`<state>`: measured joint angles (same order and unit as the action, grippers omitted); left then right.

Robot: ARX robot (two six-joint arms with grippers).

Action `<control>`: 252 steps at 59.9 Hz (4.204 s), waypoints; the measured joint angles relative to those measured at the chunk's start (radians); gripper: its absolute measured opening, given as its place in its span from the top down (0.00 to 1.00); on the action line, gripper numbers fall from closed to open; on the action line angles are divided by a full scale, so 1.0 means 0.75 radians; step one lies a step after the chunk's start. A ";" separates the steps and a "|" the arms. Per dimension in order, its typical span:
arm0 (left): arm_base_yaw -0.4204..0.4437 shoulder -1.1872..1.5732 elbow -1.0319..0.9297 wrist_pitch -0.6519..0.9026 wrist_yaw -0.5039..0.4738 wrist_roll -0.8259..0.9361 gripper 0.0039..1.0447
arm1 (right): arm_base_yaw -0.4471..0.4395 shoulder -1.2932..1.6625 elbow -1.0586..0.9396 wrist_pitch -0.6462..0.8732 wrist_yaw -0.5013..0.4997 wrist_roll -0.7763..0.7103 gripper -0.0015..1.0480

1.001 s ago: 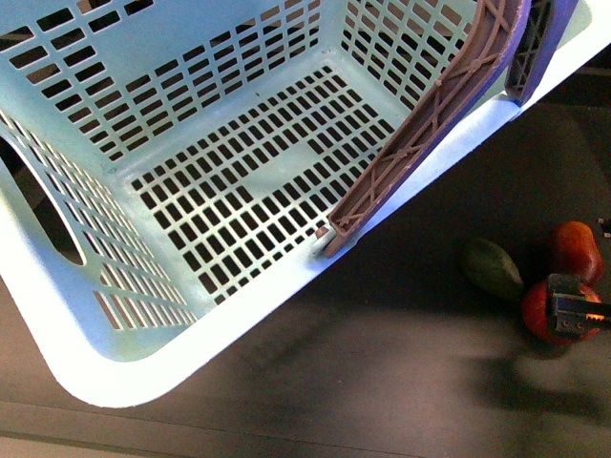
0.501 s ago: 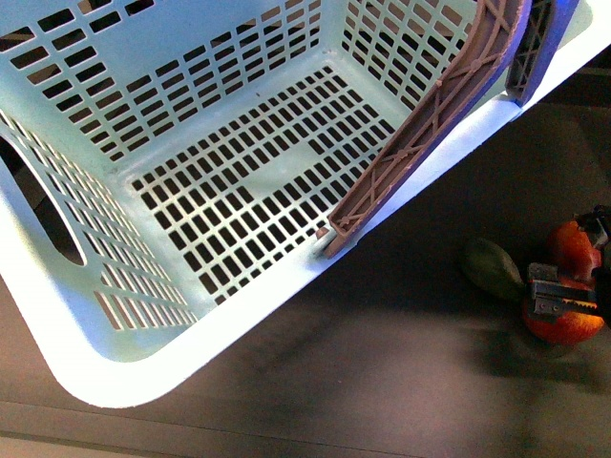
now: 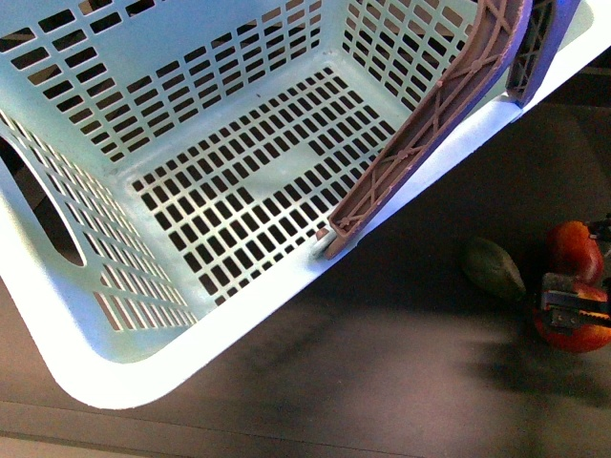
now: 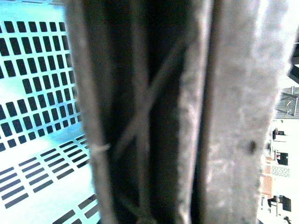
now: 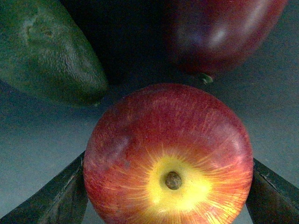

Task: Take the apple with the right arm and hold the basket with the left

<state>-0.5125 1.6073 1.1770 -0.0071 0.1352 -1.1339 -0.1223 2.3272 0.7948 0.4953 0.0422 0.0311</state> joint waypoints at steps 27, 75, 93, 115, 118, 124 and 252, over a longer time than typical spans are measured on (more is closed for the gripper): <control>0.000 0.000 0.000 0.000 -0.001 0.001 0.86 | -0.072 -0.876 -0.275 -0.203 -0.125 -0.056 0.24; 0.000 0.000 0.000 0.000 -0.001 0.001 0.86 | 0.519 -1.230 0.074 -0.323 0.010 0.183 0.24; 0.000 0.000 0.000 0.000 -0.001 0.001 0.86 | 0.649 -1.108 0.115 -0.300 0.042 0.204 0.17; -0.004 0.000 -0.001 0.000 0.008 0.006 0.86 | 0.628 -1.143 0.105 -0.311 0.119 0.226 0.08; -0.004 0.000 -0.001 0.000 0.004 0.007 0.86 | 0.608 -1.176 0.091 -0.321 0.151 0.229 0.08; -0.001 -0.001 -0.001 0.000 -0.010 0.009 0.86 | 0.552 -1.282 0.035 -0.347 0.233 0.229 0.08; -0.001 -0.001 -0.001 0.001 -0.002 0.007 0.86 | 0.167 -2.665 -1.036 -0.223 -0.055 -0.038 0.98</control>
<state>-0.5133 1.6066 1.1767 -0.0067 0.1341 -1.1290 0.0032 0.3283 0.0177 0.3283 0.0006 0.0029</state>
